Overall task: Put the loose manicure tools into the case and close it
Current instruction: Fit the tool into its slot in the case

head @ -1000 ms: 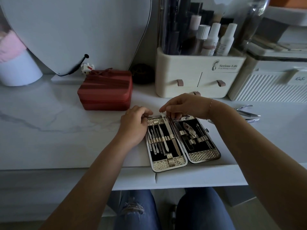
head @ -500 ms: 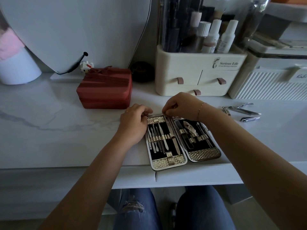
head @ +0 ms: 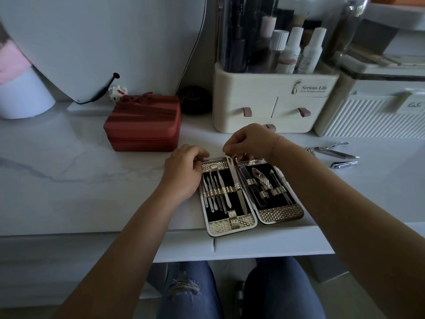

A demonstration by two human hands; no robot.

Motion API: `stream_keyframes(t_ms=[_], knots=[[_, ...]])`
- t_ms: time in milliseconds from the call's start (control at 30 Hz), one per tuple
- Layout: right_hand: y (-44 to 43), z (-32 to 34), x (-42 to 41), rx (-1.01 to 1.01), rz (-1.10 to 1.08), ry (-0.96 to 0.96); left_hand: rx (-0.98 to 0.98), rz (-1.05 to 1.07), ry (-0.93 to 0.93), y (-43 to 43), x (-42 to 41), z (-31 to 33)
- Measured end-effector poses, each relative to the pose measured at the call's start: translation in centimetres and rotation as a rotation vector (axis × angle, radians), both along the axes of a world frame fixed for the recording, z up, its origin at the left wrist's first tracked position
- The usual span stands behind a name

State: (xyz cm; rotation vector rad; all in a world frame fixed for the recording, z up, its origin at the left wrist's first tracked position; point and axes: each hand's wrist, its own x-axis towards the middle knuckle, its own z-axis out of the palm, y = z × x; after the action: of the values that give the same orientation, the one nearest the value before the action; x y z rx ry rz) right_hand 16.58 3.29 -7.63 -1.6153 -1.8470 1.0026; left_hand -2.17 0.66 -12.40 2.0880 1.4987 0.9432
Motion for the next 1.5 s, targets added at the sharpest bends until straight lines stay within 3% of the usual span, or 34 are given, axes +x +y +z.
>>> stream_keyframes(t_ms=[367, 567, 700, 833, 1167, 1500], knots=[[2.8, 1.8, -0.4, -0.355, 0.166, -0.215, 0.01, -0.001, 0.002, -0.1, 0.0, 0.1], [3.8, 1.4, 0.1, -0.39, 0.19, -0.184, 0.005, 0.0, 0.015, -0.1, 0.0, 0.2], [4.5, 1.6, -0.2, -0.572, 0.269, -0.149, -0.004, -0.001, 0.018, -0.2, 0.0, 0.4], [4.8, 2.0, -1.1, -0.662, 0.314, -0.243, -0.01, -0.002, 0.014, -0.3, 0.1, 0.5], [4.0, 1.8, -1.3, -0.406, 0.273, -0.424, -0.01, 0.003, 0.003, -0.2, 0.1, 0.4], [3.2, 0.6, 0.4, -0.256, 0.262, -0.239, 0.001, 0.014, 0.023, -0.3, 0.2, 0.3]])
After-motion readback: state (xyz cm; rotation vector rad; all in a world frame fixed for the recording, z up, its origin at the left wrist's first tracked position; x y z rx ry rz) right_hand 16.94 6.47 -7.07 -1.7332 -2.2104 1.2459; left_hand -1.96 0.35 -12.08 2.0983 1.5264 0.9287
